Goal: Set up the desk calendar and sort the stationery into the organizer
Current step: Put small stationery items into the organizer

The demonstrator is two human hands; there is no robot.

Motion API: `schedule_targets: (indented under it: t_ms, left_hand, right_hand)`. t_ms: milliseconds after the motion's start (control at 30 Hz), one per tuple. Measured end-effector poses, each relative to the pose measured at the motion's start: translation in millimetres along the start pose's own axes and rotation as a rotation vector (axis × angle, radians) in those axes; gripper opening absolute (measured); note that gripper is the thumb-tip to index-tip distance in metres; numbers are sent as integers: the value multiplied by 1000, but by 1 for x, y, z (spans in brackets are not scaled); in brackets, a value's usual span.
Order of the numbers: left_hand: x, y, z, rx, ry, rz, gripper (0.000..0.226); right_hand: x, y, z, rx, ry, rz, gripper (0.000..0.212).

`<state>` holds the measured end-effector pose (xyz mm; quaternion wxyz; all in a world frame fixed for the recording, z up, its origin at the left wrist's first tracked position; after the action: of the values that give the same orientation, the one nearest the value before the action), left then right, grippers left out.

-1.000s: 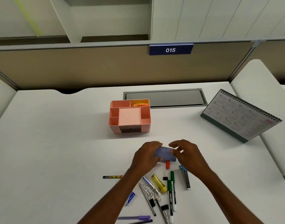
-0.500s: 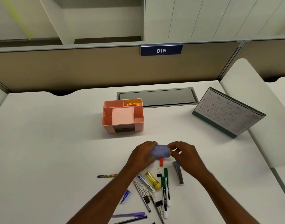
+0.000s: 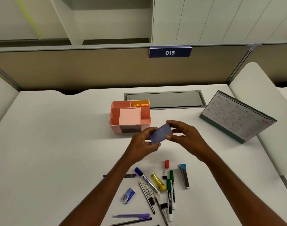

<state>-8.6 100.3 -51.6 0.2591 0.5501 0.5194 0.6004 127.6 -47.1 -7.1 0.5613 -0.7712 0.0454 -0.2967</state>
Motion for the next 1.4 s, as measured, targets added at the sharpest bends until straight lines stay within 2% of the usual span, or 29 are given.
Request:
schedule_targets:
  t_ms: [167,333,433,567,700,833,967,1133,1400]
  left_hand:
    - [23,15,10,-45,41,-53,58]
    - [43,25,19,-76,136,-53,59]
    - [54,26,22,-80,138,-90,61]
    - [69,20,26,-11,225,-67,70]
    - [72,2,30,135,339,59,69]
    - [63,-10,31,246,319,47,66]
    - [58,-14,33,267,307,-7,62]
    - [55,-25,36,293,302,-31,63]
    - [58,-30,37,267,309,-94,60]
  right_hand:
    - [9,-39,21,99,-56,-33,62]
    - [11,-67,41,218,-57,-64,58]
    - [10,-80,54,280,-42,-141,59]
    - [6,-91,73,313,-6,-246,60]
    - [-8,-85,97,285,-12,-396,63]
    - [-27,-70,115,243,-31,-577,61]
    - [-45,-58,129,179,-46,-710,58]
    - [-61,-42,143,110,-69,-823,64]
    - [-68,-31,154,62,-134,-821,58]
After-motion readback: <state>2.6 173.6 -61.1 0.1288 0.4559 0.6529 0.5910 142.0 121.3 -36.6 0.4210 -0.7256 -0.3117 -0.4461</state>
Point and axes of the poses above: each hand's wrist, its own z-axis towards the middle knuckle, its own x-axis out of the back of the hand, y = z × x, the point moved 6 cm from there along z, towards the middle knuckle, and after that the axes turned 8 degrees about -y, right-handed, at the moved point
